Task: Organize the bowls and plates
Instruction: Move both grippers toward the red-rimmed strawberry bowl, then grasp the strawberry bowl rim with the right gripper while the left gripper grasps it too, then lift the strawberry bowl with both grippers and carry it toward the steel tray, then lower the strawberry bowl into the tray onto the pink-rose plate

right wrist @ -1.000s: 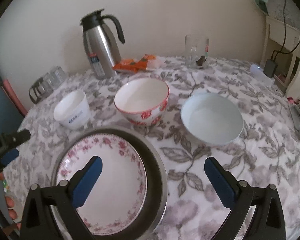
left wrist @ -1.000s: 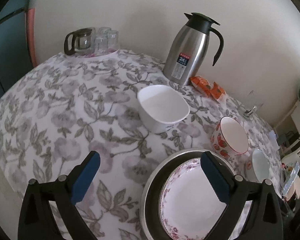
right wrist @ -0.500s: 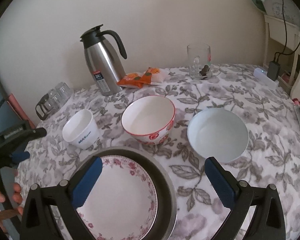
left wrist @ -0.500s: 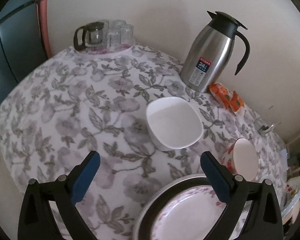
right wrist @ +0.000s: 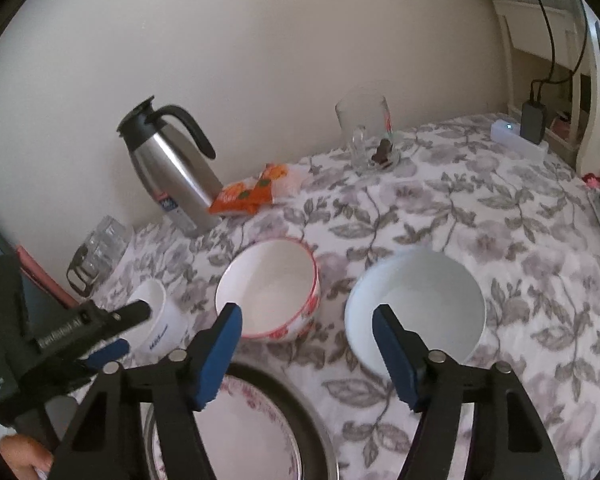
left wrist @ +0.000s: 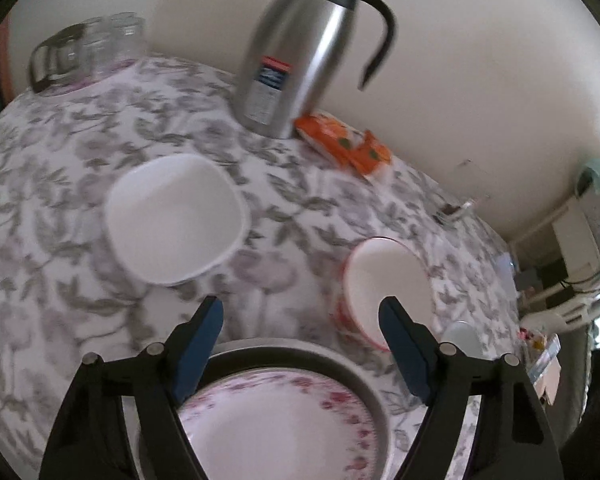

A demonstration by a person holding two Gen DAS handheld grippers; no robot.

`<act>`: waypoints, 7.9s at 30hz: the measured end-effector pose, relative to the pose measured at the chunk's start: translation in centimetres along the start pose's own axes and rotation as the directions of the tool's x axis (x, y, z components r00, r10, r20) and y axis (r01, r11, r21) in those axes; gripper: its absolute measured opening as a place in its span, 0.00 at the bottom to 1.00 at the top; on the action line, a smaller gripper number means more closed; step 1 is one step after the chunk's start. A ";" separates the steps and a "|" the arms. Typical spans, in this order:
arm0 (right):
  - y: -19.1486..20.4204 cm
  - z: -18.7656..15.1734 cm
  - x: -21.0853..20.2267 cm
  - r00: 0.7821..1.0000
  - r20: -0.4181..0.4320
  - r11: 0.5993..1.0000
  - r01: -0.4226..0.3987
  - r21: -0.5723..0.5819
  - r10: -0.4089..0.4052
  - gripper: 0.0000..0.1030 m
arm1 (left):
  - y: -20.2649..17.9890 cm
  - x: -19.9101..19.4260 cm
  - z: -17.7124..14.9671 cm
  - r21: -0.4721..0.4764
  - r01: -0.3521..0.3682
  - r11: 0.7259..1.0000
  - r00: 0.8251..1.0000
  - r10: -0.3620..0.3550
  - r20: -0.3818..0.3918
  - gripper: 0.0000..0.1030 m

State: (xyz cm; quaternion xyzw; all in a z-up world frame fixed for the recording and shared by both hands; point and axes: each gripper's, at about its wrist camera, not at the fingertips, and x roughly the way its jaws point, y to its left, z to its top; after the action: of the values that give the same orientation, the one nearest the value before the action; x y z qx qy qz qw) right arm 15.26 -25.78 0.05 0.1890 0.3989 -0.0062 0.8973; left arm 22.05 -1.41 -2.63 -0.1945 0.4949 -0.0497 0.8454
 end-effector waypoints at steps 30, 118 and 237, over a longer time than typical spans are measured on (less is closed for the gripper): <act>1.4 1.0 8.2 0.996 -0.083 0.997 0.016 -0.081 -0.022 0.26 | -2.1 8.6 0.8 0.045 0.079 0.996 0.992 -0.074 -0.101 0.38; -0.2 -0.1 11.0 0.993 -0.112 1.000 -0.025 0.009 0.026 0.25 | -1.3 10.4 0.4 0.017 0.141 0.990 0.981 -0.137 -0.137 0.17; 5.7 -11.5 0.6 0.965 -0.261 0.995 -0.037 -0.093 0.012 0.16 | 5.1 -2.0 -9.7 0.015 -0.017 1.000 0.978 0.019 -0.207 0.16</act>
State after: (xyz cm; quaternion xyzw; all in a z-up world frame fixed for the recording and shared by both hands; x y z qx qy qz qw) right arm 8.39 -16.44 -5.43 0.1492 0.5107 0.0491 0.8453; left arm 12.18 1.14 -7.11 -0.1784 0.5818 -0.0652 0.7909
